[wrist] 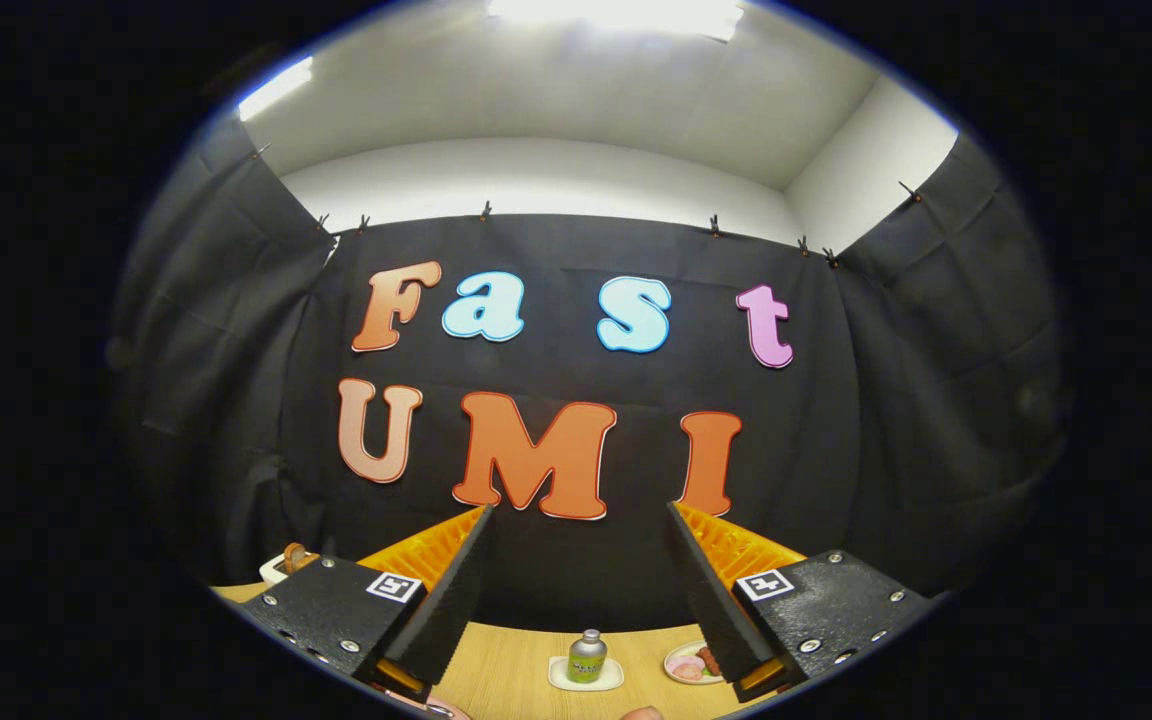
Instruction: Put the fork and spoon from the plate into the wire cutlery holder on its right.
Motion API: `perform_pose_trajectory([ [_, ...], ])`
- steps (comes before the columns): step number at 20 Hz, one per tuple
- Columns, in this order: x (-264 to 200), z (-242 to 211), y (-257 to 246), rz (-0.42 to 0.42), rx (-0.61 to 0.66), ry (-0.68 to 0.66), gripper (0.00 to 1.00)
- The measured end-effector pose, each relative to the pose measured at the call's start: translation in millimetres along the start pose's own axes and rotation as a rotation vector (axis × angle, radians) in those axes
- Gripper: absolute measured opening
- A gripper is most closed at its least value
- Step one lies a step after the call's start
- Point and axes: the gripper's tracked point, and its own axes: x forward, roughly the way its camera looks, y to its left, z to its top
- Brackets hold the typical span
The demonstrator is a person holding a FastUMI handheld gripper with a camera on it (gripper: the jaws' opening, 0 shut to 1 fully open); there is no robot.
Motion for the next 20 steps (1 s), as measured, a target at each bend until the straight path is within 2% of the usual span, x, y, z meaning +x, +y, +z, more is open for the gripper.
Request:
perform_pose_trajectory([
  [4,-8,-32,26,0.043,0.023,0.074,0.98],
  [10,-30,-103,55,0.091,0.041,0.226,0.99],
  [20,-70,-206,113,0.176,0.003,0.465,0.99],
])
